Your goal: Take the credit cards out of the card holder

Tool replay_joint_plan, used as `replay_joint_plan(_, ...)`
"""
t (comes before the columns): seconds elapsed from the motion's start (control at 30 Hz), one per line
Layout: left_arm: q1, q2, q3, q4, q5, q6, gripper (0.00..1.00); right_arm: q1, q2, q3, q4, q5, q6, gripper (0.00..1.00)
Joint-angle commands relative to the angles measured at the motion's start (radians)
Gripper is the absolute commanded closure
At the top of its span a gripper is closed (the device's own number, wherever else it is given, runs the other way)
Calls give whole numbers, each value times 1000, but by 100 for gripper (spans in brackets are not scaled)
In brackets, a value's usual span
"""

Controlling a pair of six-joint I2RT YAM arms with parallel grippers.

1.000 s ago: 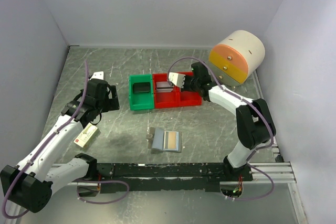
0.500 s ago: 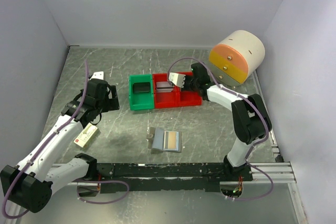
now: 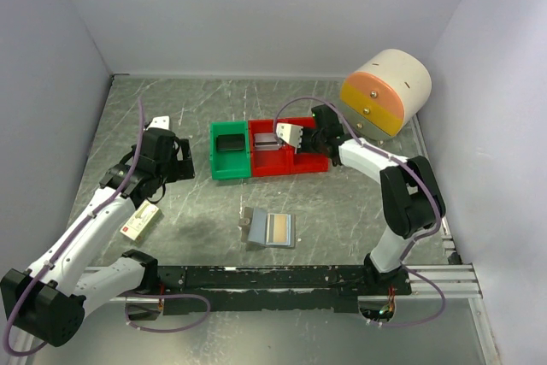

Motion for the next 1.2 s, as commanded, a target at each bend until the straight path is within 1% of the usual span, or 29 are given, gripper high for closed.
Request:
replay_joint_plan(0.0, 6, 2, -6, 29, 18, 14, 2, -3, -48, -8, -54, -39, 2, 100)
replay_joint_plan(0.47, 6, 4, -3, 28, 17, 14, 2, 48, -65, 22, -108, -77, -9, 100)
replay_joint_plan(0.57, 7, 2, -6, 29, 17, 14, 2, 53, -73, 11, -92, -71, -2, 100)
replay_joint_plan(0.67, 6, 3, -5, 29, 20, 16, 2, 54, -67, 4, -58, -29, -11, 100)
replay_joint_plan(0.8, 6, 2, -5, 31, 24, 16, 2, 47, -21, 22, 7, 13, -39, 100)
replay_joint_plan(1.0, 6, 3, -5, 28, 18, 14, 2, 37, 78, 93, 4, 19, -80, 100)
replay_joint_plan(1.17, 6, 3, -5, 30, 20, 16, 2, 37, 122, 99, 79, 57, -91, 100)
